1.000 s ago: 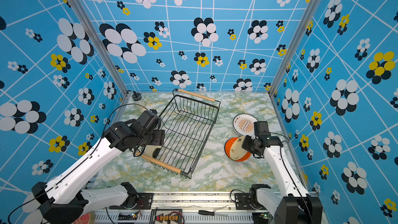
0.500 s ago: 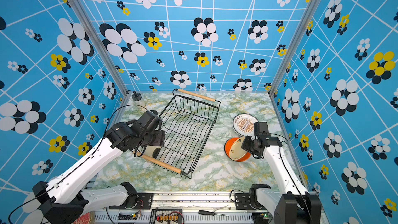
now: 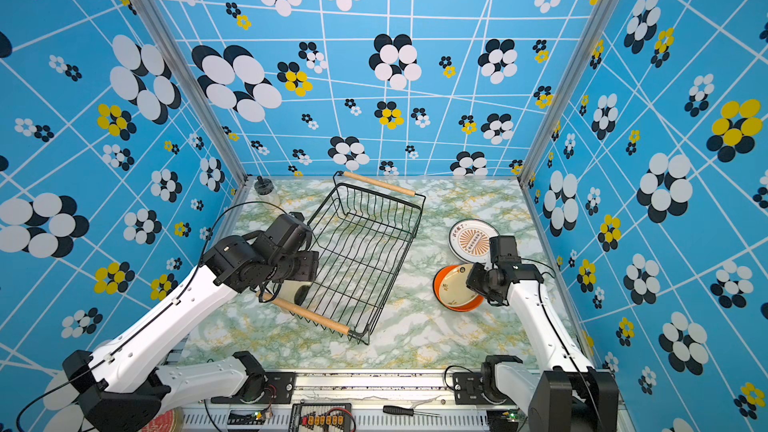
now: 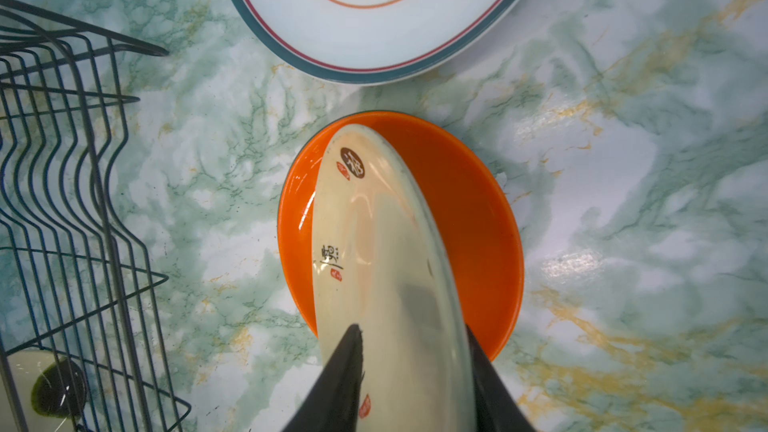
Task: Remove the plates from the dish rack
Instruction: 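Lower the cream plate onto the orange plate with the right gripper, then open the right gripper off the cream plate while the left nears the rack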
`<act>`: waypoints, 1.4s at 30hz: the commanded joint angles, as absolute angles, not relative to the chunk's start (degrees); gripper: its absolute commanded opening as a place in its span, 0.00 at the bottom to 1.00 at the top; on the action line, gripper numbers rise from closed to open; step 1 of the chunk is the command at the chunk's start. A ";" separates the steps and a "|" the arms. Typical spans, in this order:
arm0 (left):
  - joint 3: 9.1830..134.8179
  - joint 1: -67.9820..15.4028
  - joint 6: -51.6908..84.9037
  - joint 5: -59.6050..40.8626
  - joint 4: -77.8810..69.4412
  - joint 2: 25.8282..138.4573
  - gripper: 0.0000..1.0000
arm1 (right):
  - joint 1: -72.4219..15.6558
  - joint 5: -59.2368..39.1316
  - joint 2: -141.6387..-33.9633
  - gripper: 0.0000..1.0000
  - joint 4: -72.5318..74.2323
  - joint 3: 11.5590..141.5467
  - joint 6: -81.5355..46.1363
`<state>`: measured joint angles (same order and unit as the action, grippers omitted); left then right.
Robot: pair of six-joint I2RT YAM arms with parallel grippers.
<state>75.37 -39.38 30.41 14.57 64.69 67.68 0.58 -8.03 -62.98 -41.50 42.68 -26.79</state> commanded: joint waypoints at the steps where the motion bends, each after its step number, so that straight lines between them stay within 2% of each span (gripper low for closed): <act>1: 74.80 -38.85 30.67 14.33 64.42 67.22 0.75 | 0.97 -7.32 -63.63 0.44 -42.03 41.90 -26.98; 16: 74.31 -37.88 30.40 14.33 64.76 66.45 0.74 | 0.97 -4.15 -66.31 0.59 -43.45 42.42 -27.63; 38: 72.41 -36.48 29.90 12.91 64.62 64.70 0.75 | 0.55 -3.25 -71.66 0.65 -43.59 43.32 -27.17; 42: 72.35 -35.91 30.32 13.32 65.45 64.77 0.75 | -0.11 -3.21 -73.14 0.70 -44.39 44.24 -26.94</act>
<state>73.23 -36.64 30.39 13.30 64.25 65.41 0.47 -4.34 -72.12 -41.89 42.78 -27.24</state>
